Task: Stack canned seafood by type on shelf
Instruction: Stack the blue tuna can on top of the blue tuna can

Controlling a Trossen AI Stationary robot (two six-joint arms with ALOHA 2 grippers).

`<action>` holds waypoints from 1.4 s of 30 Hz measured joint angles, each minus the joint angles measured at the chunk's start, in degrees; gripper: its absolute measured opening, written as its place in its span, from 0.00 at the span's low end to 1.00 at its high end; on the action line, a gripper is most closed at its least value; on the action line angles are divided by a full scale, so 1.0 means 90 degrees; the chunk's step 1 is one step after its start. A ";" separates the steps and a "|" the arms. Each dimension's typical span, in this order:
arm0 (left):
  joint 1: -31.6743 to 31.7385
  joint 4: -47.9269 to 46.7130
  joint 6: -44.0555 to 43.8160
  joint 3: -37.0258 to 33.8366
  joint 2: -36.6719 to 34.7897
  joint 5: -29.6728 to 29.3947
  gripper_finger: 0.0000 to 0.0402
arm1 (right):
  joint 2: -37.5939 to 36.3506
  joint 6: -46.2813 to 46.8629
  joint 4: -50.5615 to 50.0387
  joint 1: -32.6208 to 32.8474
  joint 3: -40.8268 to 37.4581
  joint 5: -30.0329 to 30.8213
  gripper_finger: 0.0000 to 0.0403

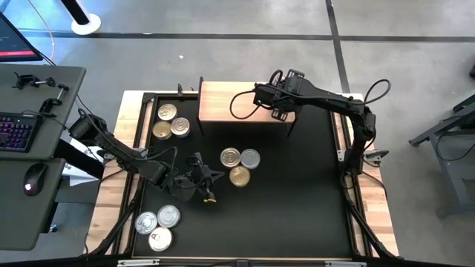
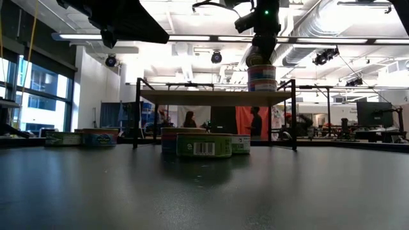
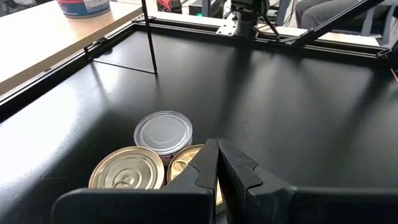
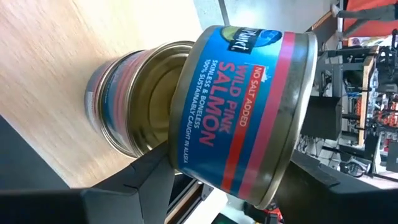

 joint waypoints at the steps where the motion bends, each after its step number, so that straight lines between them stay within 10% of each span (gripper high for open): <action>1: 0.0000 0.0000 0.0000 0.0000 0.0000 0.0000 0.00 | 0.0000 -0.0019 0.0000 0.0000 0.0000 -0.0019 0.56; 30: 0.0000 -0.0020 -0.0007 0.0000 0.0000 0.0000 0.00 | -0.0005 -0.0689 -0.0002 0.0168 0.0002 -0.0169 0.56; 42: 0.0000 -0.0030 0.0002 0.0000 0.0000 0.0000 0.00 | -0.0231 -0.0639 -0.0005 0.0170 -0.0002 -0.0710 0.76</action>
